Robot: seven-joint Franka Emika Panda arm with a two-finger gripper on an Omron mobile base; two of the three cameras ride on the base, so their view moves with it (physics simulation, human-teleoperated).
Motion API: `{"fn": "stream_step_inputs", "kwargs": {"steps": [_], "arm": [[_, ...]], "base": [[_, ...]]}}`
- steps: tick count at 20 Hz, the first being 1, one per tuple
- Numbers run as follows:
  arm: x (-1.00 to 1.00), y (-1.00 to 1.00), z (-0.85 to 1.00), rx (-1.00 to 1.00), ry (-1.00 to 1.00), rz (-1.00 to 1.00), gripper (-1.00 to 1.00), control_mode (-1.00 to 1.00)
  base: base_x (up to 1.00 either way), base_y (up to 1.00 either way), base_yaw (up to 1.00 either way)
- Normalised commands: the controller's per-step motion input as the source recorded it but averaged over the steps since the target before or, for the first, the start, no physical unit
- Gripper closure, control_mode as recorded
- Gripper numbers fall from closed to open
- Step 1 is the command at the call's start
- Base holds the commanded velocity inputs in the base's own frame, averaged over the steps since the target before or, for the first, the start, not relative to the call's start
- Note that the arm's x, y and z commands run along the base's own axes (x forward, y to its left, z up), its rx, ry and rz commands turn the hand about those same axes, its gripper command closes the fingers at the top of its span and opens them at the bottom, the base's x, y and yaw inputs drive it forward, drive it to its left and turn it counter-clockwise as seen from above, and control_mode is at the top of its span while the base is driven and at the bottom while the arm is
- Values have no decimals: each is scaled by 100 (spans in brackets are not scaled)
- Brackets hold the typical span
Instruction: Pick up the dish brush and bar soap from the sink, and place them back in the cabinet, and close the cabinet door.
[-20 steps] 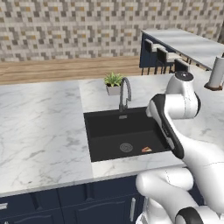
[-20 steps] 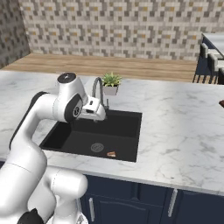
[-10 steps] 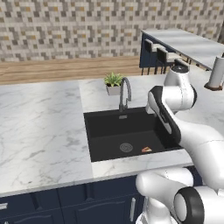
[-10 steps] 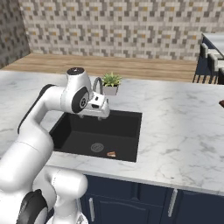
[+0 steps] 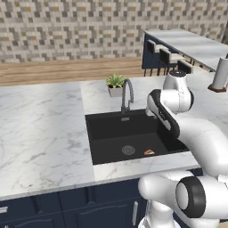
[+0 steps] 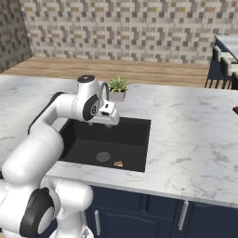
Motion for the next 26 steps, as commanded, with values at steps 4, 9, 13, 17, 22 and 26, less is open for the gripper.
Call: {"fn": "stream_step_inputs", "kwargs": {"steps": [4,9,13,17,22,26], "arm": [[33,0,-14,0,1,0,-100,-100],[29,-3,-19,0,1,0,-100,-100],[29,-7,-19,0,2,0,-100,-100],[30,-4,-23,0,3,0,-100,-100],[27,-3,-23,0,5,0,-100,-100],[19,-1,-22,0,7,0,-100,-100]], "base": [[0,0,0],[0,0,0],[0,0,0],[0,0,0],[0,0,0],[0,0,0]]}}
